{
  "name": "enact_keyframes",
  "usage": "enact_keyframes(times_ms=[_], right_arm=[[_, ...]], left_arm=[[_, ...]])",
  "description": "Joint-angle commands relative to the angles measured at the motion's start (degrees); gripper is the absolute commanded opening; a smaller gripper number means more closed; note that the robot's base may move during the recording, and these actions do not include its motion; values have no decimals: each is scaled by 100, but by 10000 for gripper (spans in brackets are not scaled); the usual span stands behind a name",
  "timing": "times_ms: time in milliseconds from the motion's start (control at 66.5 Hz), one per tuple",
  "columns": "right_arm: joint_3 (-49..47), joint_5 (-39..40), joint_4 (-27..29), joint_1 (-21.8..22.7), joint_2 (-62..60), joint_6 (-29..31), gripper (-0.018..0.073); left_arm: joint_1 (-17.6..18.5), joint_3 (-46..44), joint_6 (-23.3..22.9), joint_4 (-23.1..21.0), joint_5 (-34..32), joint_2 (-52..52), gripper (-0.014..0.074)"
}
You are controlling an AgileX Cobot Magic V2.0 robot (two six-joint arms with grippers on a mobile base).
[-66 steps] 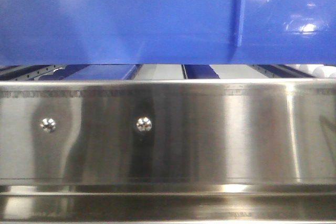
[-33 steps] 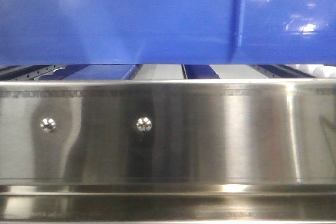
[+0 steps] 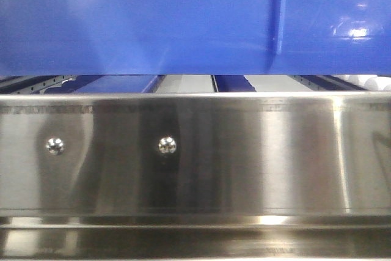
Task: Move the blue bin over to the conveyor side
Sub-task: 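Grip the rim of the blue bin on the rack with both grippers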
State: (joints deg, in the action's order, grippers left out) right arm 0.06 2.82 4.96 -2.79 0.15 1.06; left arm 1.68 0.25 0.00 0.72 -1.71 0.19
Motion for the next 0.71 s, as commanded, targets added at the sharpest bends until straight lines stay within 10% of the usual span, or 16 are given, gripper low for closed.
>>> enact_keyframes(times_ms=[0, 301, 557, 692], right_arm=[[-6, 331, 23, -1, -15, 51, -69], [-1880, -1585, 23, -1, -15, 1, 5], [-3413, -1982, 23, -27, 860, 1, 525], [-3883, -2170, 23, -27, 1564, 1, 558]], left_arm=[[22, -25, 0, -35, -193, -19, -13], [32, -2316, 0, 460, 1864, 343, 10], [32, -4235, 0, 475, 3094, 1766, 326], [196, -4610, 0, 544, 3140, 2383, 526]])
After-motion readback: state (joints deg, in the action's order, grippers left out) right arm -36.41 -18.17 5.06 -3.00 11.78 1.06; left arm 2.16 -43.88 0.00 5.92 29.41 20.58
